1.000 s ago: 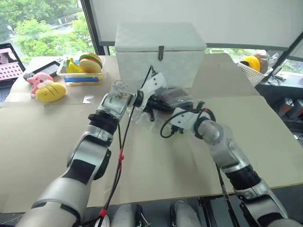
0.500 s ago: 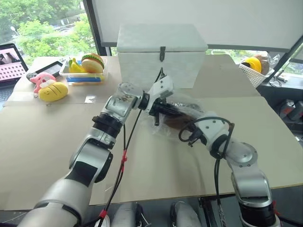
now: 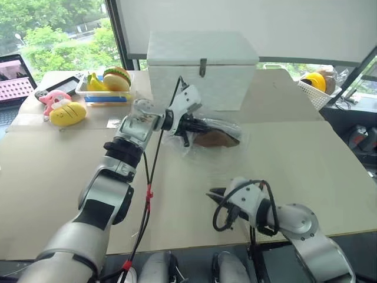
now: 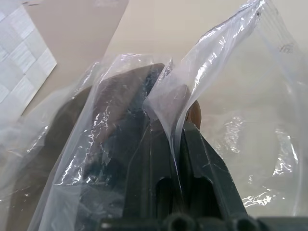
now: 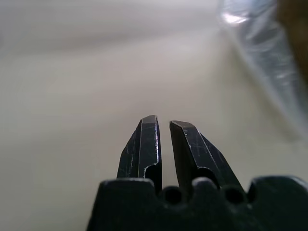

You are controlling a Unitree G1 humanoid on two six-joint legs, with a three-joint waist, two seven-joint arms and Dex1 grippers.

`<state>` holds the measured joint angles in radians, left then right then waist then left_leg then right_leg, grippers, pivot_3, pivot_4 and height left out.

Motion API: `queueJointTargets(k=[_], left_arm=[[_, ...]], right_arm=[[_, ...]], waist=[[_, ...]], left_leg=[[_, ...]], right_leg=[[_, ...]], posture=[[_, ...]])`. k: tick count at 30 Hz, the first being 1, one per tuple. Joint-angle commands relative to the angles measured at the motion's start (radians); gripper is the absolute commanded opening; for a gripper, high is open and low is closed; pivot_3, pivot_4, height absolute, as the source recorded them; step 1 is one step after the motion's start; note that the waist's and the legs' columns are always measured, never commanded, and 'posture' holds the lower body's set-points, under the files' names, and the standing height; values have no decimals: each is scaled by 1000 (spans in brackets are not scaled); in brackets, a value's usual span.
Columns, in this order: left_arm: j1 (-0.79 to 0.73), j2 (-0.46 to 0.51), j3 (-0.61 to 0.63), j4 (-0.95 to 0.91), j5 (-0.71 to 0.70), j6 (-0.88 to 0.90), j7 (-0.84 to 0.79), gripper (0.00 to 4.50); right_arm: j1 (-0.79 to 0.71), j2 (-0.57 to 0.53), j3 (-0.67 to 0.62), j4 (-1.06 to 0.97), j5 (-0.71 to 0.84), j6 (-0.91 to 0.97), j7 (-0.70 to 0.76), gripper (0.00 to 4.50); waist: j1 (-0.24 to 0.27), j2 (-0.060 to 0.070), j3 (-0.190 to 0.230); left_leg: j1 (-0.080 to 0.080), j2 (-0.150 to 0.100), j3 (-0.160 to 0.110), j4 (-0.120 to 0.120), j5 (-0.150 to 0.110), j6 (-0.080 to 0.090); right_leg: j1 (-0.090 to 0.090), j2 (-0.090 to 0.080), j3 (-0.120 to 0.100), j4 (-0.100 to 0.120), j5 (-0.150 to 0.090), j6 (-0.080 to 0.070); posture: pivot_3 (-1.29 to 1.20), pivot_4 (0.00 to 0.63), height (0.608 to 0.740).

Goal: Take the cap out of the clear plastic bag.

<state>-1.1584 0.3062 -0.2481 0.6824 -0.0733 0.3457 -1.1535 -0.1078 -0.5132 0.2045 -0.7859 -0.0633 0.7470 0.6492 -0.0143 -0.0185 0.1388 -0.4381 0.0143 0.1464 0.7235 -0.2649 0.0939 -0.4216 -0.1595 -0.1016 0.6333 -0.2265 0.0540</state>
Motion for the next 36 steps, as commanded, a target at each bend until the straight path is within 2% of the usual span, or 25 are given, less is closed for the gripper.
queueJointTargets(k=[1, 5, 12, 15, 18, 22, 24, 29, 36], left_arm=[[-14, 9, 7, -37, 0, -7, -17, 0], [-7, 12, 1, -47, 2, -3, -31, 0], [-4, 8, 3, -69, -7, 6, -37, 0], [-5, 1, 12, -69, -9, -3, -22, 0], [-4, 3, 14, -80, -11, -8, -27, 0], [19, 18, 4, -116, -15, -7, -55, 1290], [33, 23, -6, -132, -8, -12, -58, 1781], [46, 27, -15, -139, 7, -23, -52, 3455], [36, 23, -12, -119, 16, -35, -42, 3455]], right_arm=[[-76, 38, -84, -5, 23, -16, -62, 718], [-193, 136, -159, -34, 139, 40, -82, 718], [-270, -4, -43, 189, -34, -83, -140, 718], [-297, -37, 20, 280, -95, -155, -148, 718], [-300, -42, 31, 301, -113, -180, -150, 718], [-304, -34, 29, 315, -130, -197, -153, 664], [-307, -35, 35, 326, -146, -207, -156, 664], [-313, -26, 45, 352, -166, -225, -160, 664], [-278, -17, 54, 316, -145, -217, -128, 664]], waist=[[1, 0, 0], [2, 0, 0], [4, 0, 0], [-1, 0, 0], [-2, 0, 0], [-1, 0, 0], [-1, 0, 0], [0, 0, 0], [0, 0, 0]], left_leg=[[0, 0, 0, 0, 0, 0], [0, 0, 0, -2, 0, 0], [0, -1, 0, -2, 0, 0], [0, 0, 0, -2, 0, 0], [0, 0, 0, -3, 0, 0], [0, 0, 1, -4, 0, 0], [0, 0, 0, -4, 0, 0], [0, 0, 0, -3, 0, 0], [0, 0, 0, -4, 0, 0]], right_leg=[[0, 0, 0, 0, 0, 0], [-1, 1, -1, 0, 0, 0], [0, 0, -2, -1, 0, 0], [-1, 0, -1, -1, 0, 0], [-1, 1, -1, -1, 0, 0], [-1, 1, -1, -1, 0, 0], [-1, 1, -2, -1, 0, 0], [-1, 1, -1, -1, 0, 0], [-1, 1, -2, -1, 0, 0]], posture=[[0, 150, 723], [0, 150, 723], [0, 150, 723], [0, 150, 723], [0, 150, 723], [0, 150, 723], [0, 150, 723], [0, 150, 723], [0, 150, 723]])
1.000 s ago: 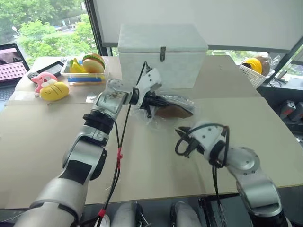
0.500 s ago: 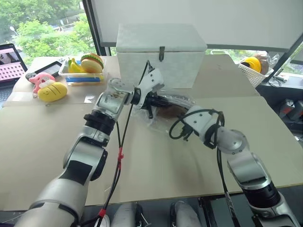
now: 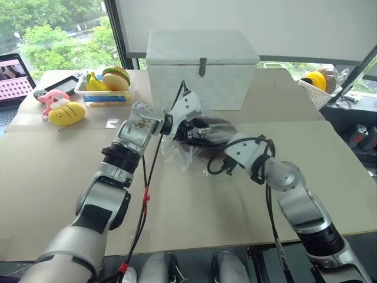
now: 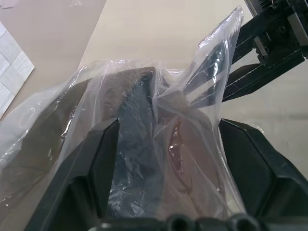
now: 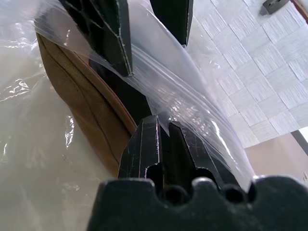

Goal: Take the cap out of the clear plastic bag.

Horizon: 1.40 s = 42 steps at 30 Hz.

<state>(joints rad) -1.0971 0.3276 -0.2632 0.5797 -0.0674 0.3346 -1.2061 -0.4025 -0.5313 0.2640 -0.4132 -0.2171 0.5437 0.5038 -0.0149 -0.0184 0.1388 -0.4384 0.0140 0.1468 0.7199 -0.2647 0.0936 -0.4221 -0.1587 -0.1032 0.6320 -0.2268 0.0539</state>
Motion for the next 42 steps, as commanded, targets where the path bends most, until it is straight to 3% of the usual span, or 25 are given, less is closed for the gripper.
queueJointTargets(k=[1, 21, 24, 30, 32, 42], left_arm=[[-26, 1, 4, -14, 11, -25, 12, 3455], [-32, -1, -34, 61, 106, -130, 58, 3455], [-37, -5, -28, 74, 110, -128, 61, 2645], [-51, -10, -21, 101, 111, -131, 80, 470], [-54, -14, -22, 109, 113, -137, 87, 38], [-59, -23, -17, 120, 108, -145, 99, 38]], right_arm=[[24, 1, -7, -69, 17, -8, 28, 664], [38, -7, -37, -118, 17, 35, 46, 664], [41, -7, -40, -119, 19, 36, 45, 664], [51, -21, -37, -143, 28, 37, 69, 664], [57, -35, -24, -157, 30, 36, 91, 664], [32, -114, 95, -67, -110, -33, 110, 664]], waist=[[1, 0, 0], [1, 0, 0], [1, 0, 0], [2, 0, 0], [2, 0, 0], [2, 0, 0]], left_leg=[[0, 0, 0, 0, 0, 0], [0, 0, 0, 0, 0, 0], [0, 0, 0, 0, 0, 0], [0, 0, 0, 0, 0, 0], [0, 0, 0, 0, 0, 0], [0, 0, 0, 1, 0, 0]], right_leg=[[0, 0, 0, 0, 0, 0], [0, 0, 0, 0, 0, 0], [0, 0, 0, 0, 0, 0], [0, 0, 0, 0, 0, 0], [0, 0, 0, 0, 0, 0], [0, 0, 0, 0, 0, 0]], posture=[[0, 150, 723], [0, 150, 723], [0, 150, 723], [0, 150, 723], [0, 150, 723], [0, 150, 723]])
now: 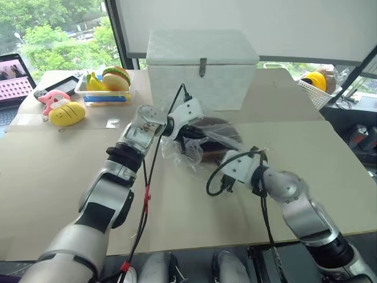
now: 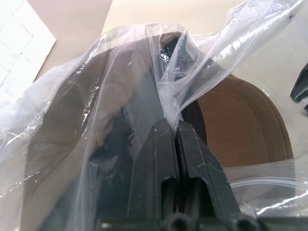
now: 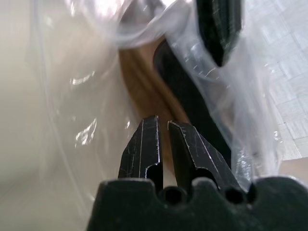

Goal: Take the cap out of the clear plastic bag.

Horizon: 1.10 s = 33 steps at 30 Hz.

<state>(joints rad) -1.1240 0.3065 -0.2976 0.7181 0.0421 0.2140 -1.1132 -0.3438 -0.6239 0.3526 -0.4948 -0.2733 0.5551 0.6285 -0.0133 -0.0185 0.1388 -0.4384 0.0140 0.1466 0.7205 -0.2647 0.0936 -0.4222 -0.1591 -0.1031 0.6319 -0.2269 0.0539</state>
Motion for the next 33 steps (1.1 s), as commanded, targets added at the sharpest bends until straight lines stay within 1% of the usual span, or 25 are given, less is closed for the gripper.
queueJointTargets(k=[1, 2, 7, 8, 11, 13, 18, 23, 26, 27, 28, 29, 30, 33], left_arm=[[-33, -1, 19, -18, -2, -23, 7, 0], [-33, -1, 19, -18, -2, -24, 7, 0], [-28, 1, 21, -25, -4, -21, 8, 0], [-27, 2, 21, -27, -4, -20, 8, 0], [-24, 2, 21, -30, -6, -18, 8, 0], [-21, 4, 21, -32, -6, -19, 6, 0], [-15, 5, 20, -36, -6, -18, 5, 0], [-17, 5, 20, -37, -6, -20, 4, 0], [-17, 8, 18, -38, -4, -25, 0, 0], [-17, 9, 18, -36, -4, -27, 0, 0], [-17, 9, 18, -35, -3, -28, 0, 0], [-17, 10, 17, -34, -3, -28, 0, 0], [-17, 9, 18, -33, -3, -29, 1, 0], [-18, 8, 17, -30, -1, -31, 4, 0]], right_arm=[[-30, -27, 10, 26, -69, -55, -13, 1176], [-33, -30, 11, 34, -79, -62, -12, 1415], [-42, -47, 30, 59, -142, -115, -14, 3108], [-43, -44, 31, 66, -153, -126, -18, 3495], [-66, -29, 58, 127, -207, -173, -38, 4460], [-107, 12, 89, 204, -239, -203, -71, 4460], [-186, 102, 115, 351, -293, -242, -131, 4460], [-189, 145, 112, 393, -309, -263, -140, 4460], [-156, 147, 95, 355, -287, -267, -119, 3827], [-144, 151, 88, 339, -274, -270, -111, 3458], [-136, 154, 84, 329, -267, -272, -107, 3205], [-131, 157, 80, 322, -263, -274, -103, 2796], [-128, 172, 75, 308, -246, -263, -94, 2539], [-123, 191, 77, 282, -231, -243, -63, 1482]], waist=[[0, 0, 0], [0, 0, 0], [-1, 0, 0], [-1, 0, 0], [-2, 0, 0], [-2, 0, 0], [-7, 0, 0], [-4, 0, 0], [-4, 0, 0], [-4, 0, 0], [-5, 0, 0], [-6, 0, 0], [-7, 0, 0], [-10, 0, 0]], left_leg=[[0, 0, 0, 0, 0, 0], [0, 0, 0, 0, 0, 0], [0, 0, 0, 0, 0, 0], [0, 0, 0, 0, 0, 0], [0, 0, 0, 0, 0, 0], [0, 0, 0, 0, 0, 0], [0, 0, 0, 0, 0, 0], [0, 0, 0, -1, 0, 0], [0, 0, 0, -2, 0, 0], [0, 0, 0, -2, 0, 0], [0, 0, 0, -2, 0, -1], [0, 0, 0, -3, 0, -1], [0, 0, 0, -3, 0, -1], [0, 0, 0, -3, 1, -1]], right_leg=[[0, 0, 0, 0, 0, 0], [0, 0, 0, 0, 0, 0], [0, 0, 0, 0, 0, 0], [0, 0, 0, 0, 0, 0], [0, 0, 0, 0, 0, 0], [0, 0, 0, 0, 0, 0], [0, 0, 0, 0, 0, 0], [1, 0, -1, 1, 0, 0], [1, 0, -1, 1, 0, 0], [1, 1, -1, 1, 0, 0], [1, 1, -1, 1, 0, 0], [0, 1, -1, 1, 0, 0], [1, 1, -1, 1, 0, 0], [0, 1, -1, 0, 0, 0]], posture=[[0, 150, 723], [0, 150, 723], [0, 150, 723], [0, 150, 723], [0, 150, 723], [0, 150, 723], [0, 150, 723], [0, 150, 723], [0, 150, 723], [0, 150, 723], [0, 150, 723], [0, 150, 723], [0, 150, 723], [0, 150, 723]])
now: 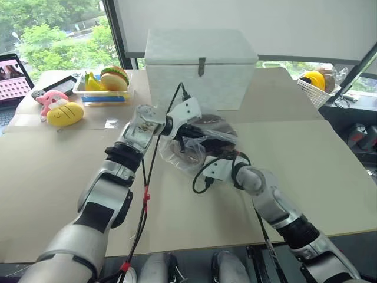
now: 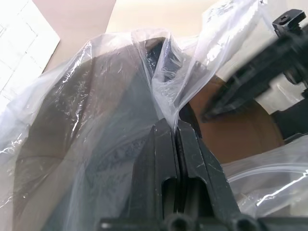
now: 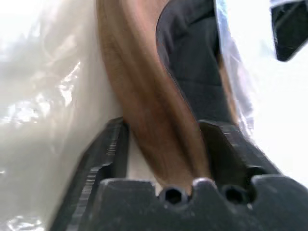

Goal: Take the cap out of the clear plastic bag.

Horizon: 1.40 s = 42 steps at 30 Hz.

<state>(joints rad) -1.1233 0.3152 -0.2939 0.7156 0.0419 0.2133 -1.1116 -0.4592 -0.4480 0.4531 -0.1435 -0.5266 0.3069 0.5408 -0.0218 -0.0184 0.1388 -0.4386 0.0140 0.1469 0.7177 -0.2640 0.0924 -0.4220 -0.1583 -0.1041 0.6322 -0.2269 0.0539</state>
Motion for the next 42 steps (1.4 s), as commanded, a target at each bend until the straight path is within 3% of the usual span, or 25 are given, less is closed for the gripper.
queueJointTargets(k=[1, 2, 14, 17, 18, 27, 37, 42], left_arm=[[-19, -1, 13, -27, 0, -30, 3, 0], [-21, -1, 13, -23, 1, -32, 4, 0], [-26, 0, 15, -13, 2, -41, 6, 0], [-26, 0, 15, -14, 1, -38, 6, 0], [-25, 0, 15, -14, 2, -38, 6, 0], [-18, 1, 10, -22, 5, -40, 4, 0], [-3, -2, 5, -27, 8, -42, 9, 0], [-5, -7, 5, -19, 9, -43, 14, 0]], right_arm=[[-6, 19, -25, -75, 22, 11, 32, 1121], [-4, 25, -31, -81, 22, 19, 33, 770], [14, 20, -110, -138, 18, 60, 18, 770], [27, 9, -125, -158, 25, 57, 27, 52], [35, 7, -129, -168, 31, 58, 31, 21], [61, 8, -144, -212, 32, 91, 29, 21], [79, -68, -416, -435, 188, 287, 134, 21], [75, -93, -440, -528, 273, 389, 186, 21]], waist=[[-2, 0, 0], [-2, 0, 0], [3, 0, 0], [4, 0, 0], [3, 0, 0], [4, 0, 0], [10, 0, 0], [7, 0, 0]], left_leg=[[0, 0, 0, 0, 0, 0], [0, 0, 0, 0, 0, 0], [0, 0, 0, 0, 0, 0], [0, 0, 0, 0, 0, 0], [0, 0, 0, 0, 0, 0], [0, 0, 0, 0, 0, 0], [0, 0, -1, 0, 0, 0], [0, 0, -1, 0, 0, 0]], right_leg=[[0, 0, 0, 0, 0, 0], [0, 0, 0, 0, 0, 0], [0, 0, 0, 0, 0, 0], [0, 0, 0, 0, 0, 0], [0, 0, 0, 0, 0, 0], [0, 0, 0, 0, 0, 0], [0, 0, 0, 0, 0, 0], [0, 0, 0, 0, 0, 0]], posture=[[0, 150, 723], [0, 150, 723], [0, 150, 723], [0, 150, 723], [0, 150, 723], [0, 150, 723], [0, 150, 723], [0, 150, 723]])
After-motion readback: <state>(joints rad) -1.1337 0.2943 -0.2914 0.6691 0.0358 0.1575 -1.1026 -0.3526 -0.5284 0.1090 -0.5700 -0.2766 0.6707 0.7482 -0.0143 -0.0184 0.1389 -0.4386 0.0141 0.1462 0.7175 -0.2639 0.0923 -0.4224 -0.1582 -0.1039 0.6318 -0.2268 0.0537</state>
